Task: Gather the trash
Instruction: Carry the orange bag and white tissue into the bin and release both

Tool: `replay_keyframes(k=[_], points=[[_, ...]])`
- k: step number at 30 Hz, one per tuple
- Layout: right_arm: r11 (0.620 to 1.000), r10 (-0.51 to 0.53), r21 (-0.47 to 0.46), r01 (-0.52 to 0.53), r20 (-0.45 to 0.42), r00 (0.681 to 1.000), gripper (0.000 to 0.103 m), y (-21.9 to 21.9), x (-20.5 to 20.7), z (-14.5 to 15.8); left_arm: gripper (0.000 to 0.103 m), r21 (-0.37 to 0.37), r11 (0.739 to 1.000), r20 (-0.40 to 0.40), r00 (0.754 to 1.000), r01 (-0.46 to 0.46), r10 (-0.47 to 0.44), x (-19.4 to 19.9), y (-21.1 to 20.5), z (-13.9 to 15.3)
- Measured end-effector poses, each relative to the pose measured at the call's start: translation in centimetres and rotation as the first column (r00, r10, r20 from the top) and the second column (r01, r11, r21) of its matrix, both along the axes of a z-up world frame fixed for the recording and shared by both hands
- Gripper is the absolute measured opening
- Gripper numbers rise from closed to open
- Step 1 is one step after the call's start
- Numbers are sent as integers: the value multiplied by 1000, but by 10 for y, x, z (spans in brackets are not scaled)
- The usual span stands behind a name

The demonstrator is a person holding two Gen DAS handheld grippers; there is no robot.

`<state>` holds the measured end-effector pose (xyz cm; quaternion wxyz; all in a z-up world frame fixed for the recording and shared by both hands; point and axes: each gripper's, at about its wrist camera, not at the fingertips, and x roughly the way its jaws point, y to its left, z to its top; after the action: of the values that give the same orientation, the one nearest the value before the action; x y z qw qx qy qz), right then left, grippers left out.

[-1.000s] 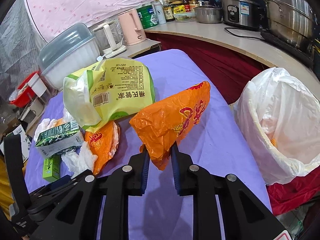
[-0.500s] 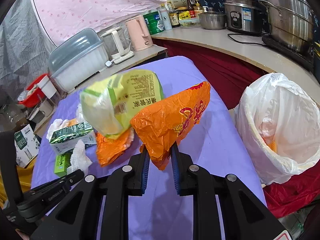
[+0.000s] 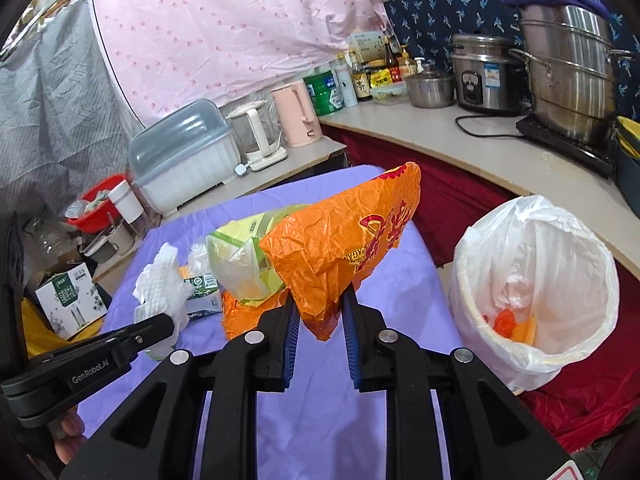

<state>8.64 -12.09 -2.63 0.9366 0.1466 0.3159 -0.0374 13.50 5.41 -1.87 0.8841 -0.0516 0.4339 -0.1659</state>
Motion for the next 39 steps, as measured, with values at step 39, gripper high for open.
replay_keyframes(k=[39], points=[[960, -246, 104, 260, -131, 960, 20, -207, -59, -52, 11, 126, 880, -60, 889, 458, -454, -16, -271, -33]])
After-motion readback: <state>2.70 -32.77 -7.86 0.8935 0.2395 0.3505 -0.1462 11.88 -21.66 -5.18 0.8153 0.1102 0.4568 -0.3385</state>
